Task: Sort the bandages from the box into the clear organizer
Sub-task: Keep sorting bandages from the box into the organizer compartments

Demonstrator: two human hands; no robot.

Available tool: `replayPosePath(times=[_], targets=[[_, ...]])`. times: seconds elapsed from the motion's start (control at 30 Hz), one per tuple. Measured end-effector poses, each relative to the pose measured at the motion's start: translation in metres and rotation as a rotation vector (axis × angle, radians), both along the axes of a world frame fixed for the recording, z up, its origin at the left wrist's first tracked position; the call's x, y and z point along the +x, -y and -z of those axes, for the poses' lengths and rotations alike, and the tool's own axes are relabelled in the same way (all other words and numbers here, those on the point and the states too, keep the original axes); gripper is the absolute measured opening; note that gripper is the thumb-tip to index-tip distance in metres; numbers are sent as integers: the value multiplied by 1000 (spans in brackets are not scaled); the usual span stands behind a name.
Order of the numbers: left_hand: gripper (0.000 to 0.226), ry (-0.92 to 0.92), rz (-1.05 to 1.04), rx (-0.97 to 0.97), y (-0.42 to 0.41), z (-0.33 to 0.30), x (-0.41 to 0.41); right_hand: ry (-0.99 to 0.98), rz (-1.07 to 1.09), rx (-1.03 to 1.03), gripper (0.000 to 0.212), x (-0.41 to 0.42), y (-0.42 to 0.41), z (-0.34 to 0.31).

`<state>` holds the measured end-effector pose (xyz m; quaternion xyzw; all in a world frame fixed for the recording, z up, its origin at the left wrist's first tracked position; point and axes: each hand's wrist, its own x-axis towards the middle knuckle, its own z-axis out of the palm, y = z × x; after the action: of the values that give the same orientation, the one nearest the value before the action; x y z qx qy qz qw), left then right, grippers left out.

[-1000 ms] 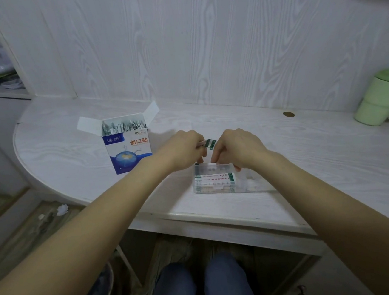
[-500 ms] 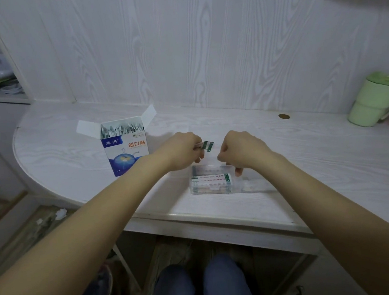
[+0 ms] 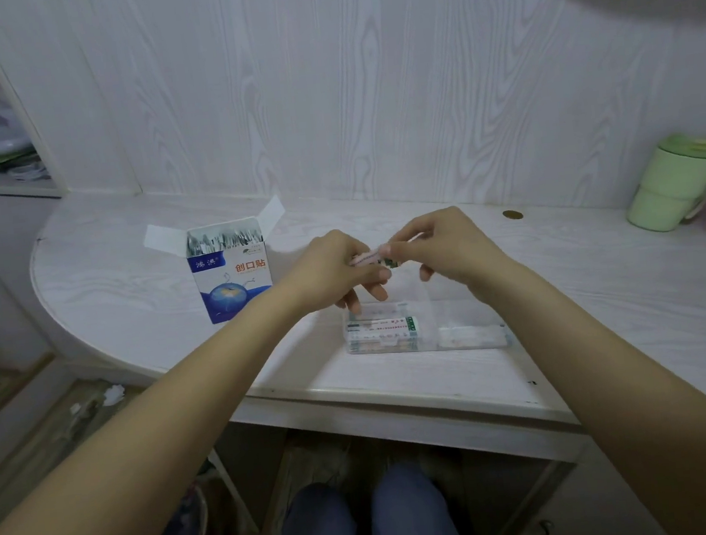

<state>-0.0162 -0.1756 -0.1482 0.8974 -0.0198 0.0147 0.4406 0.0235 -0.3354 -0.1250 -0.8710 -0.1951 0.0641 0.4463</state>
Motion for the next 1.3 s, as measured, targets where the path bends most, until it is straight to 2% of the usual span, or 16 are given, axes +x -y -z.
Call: replayPosePath(times=[0.1, 0.23, 0.27, 0.37, 0.53, 0.67, 0.87, 0.97, 1.1, 1.3], targets=[[12, 24, 13, 14, 6, -3, -1, 86, 36, 36, 13, 0, -4, 5], [18, 69, -22, -90, 2, -3, -2, 103, 103, 93, 5, 7, 1, 10], [14, 93, -34, -71, 0, -3, -1, 99, 116, 110, 4, 9, 3, 11], [4, 186, -75, 161, -7, -2, 1, 105, 117, 107, 4, 12, 5, 17], [8, 223, -116, 285, -6, 5, 10, 185, 114, -118, 9, 17, 0, 23], [7, 145, -142, 497, -5, 9, 19, 218, 90, -365, 12, 19, -4, 30], [7, 42, -107, 739, -3, 10, 27, 279, 72, -621, 9, 17, -15, 37], [6, 45, -77, 776, 1, 11, 28, 350, 72, -681, 10, 16, -19, 38], [6, 48, -68, 785, 2, 11, 26, 290, 40, -707, 10, 16, -19, 36], [11, 27, -52, 948, 4, 12, 26, 301, 20, -787, 21, 19, -23, 36]])
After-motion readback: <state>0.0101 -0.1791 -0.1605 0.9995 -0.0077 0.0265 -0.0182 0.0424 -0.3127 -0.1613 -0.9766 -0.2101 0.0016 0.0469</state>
